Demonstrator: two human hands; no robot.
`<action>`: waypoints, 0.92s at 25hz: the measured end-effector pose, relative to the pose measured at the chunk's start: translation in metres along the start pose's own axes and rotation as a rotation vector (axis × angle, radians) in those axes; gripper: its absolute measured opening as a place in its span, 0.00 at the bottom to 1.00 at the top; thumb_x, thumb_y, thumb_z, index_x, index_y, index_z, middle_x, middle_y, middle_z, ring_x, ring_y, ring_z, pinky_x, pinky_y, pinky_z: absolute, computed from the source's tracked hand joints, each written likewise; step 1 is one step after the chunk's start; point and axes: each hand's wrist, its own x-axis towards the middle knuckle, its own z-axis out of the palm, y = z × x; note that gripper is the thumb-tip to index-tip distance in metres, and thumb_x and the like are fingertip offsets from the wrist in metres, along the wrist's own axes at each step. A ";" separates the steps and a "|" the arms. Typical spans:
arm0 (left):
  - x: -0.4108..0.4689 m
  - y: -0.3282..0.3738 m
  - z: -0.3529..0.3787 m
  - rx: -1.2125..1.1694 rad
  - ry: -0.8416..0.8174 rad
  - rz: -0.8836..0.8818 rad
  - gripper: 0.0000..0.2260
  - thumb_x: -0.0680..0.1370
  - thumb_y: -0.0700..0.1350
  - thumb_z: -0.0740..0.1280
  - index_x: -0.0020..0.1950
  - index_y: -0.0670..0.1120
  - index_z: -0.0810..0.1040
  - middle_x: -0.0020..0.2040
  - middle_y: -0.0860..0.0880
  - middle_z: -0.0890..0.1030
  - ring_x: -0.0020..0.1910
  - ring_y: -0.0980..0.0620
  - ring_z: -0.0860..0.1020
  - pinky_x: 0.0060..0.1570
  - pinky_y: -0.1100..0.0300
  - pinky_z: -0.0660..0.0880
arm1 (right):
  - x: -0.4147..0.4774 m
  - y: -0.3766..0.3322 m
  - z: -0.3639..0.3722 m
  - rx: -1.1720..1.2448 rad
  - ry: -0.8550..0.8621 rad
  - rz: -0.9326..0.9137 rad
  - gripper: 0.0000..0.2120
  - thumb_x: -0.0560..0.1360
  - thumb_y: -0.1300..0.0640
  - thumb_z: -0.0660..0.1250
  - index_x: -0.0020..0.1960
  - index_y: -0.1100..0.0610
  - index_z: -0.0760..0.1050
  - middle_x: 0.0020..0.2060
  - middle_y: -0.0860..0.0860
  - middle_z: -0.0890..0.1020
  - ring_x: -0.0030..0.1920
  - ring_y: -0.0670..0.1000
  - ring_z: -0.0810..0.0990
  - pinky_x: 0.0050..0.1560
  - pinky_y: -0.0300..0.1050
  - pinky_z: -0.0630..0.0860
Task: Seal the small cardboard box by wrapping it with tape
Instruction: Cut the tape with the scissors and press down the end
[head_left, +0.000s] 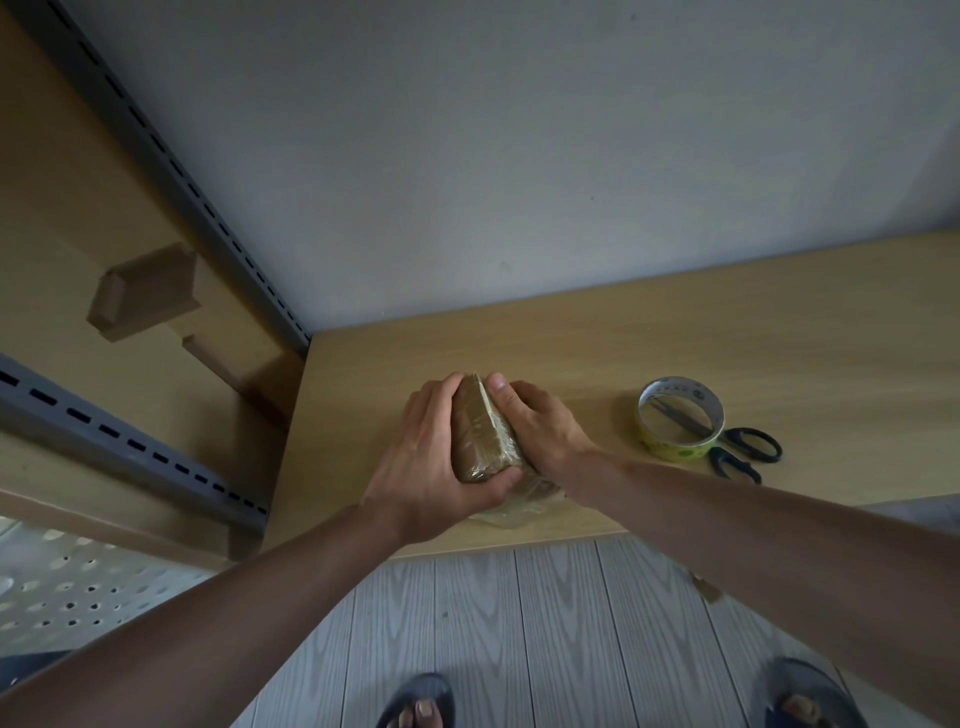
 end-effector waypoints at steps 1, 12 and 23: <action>0.000 0.001 0.000 0.006 0.000 -0.003 0.47 0.64 0.69 0.69 0.76 0.48 0.62 0.62 0.58 0.66 0.63 0.57 0.67 0.62 0.64 0.64 | -0.001 0.000 -0.001 0.004 -0.001 -0.003 0.25 0.79 0.34 0.57 0.57 0.53 0.80 0.49 0.52 0.85 0.52 0.53 0.83 0.60 0.56 0.78; 0.007 0.040 0.005 -0.105 -0.025 -0.223 0.52 0.58 0.74 0.75 0.77 0.58 0.61 0.64 0.57 0.72 0.62 0.58 0.74 0.58 0.58 0.75 | -0.013 -0.012 -0.030 -0.015 -0.101 0.256 0.50 0.53 0.12 0.56 0.64 0.42 0.74 0.60 0.51 0.81 0.60 0.57 0.80 0.65 0.60 0.73; -0.015 0.145 -0.112 -1.140 0.008 -0.289 0.45 0.65 0.64 0.79 0.77 0.58 0.63 0.62 0.49 0.80 0.60 0.49 0.81 0.60 0.43 0.79 | -0.118 -0.146 -0.077 -0.216 0.145 -0.243 0.37 0.60 0.28 0.72 0.64 0.45 0.76 0.55 0.47 0.81 0.57 0.52 0.82 0.59 0.50 0.78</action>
